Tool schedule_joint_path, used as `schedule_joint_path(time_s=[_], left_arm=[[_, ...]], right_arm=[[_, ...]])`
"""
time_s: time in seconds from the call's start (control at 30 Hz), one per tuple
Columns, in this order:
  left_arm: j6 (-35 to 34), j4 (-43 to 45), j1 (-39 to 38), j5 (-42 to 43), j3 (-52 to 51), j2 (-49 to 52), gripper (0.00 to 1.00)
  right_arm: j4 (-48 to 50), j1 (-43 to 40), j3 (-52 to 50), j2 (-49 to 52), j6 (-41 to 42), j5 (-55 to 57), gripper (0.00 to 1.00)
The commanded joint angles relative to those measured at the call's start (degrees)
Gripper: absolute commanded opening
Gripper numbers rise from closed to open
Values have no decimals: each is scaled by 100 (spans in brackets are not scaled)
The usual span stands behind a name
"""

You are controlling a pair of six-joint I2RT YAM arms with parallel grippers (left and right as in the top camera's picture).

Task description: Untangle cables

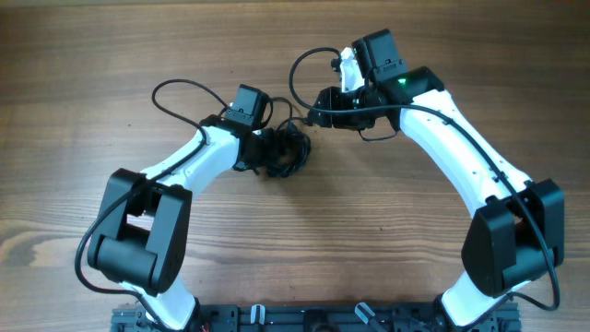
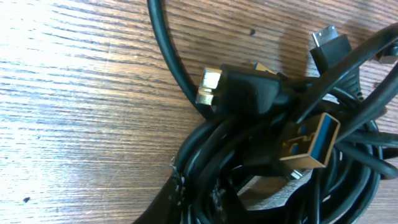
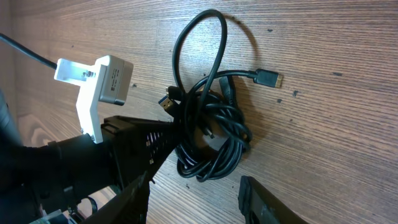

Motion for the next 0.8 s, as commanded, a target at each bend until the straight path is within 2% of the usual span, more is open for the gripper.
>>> schedule_joint_path(time_s=[0.0,0.03,0.2,0.27,0.3,0.33,0.4,0.5,0.6,0.77], left_arm=[[68,-192,-39,-557,-133,275,7],[68,-184,-74,-557,-133,275,4],[9,-396,-319,-553,-170,275,4],[-146,-577,-317,-229,-155,251,4],[-149,-769,-131,542,15,144,4],[-146,-831,-33,861,103,85,4],[-153,-999,415,2159,435,-164,4],[-555,-1078,1104,4022,719,-415,4],[-885,-1220,1650,5484,717,-481,4],[-990,-1530,1864,6756,717,-481,4]], right_arm=[[0,9,-9,-15,-114,59,49],[-7,9,-9,-15,-120,59,49],[-11,9,-9,-15,-118,57,50],[-22,9,-9,-15,-114,57,50],[-22,9,-9,-15,-114,55,49],[-22,9,-9,-15,-111,52,49],[-22,9,-9,-15,-109,-13,49],[-20,9,-9,-15,-114,-238,49],[-2,9,-9,-15,-118,-367,48],[264,9,-9,-15,-199,-1204,48]])
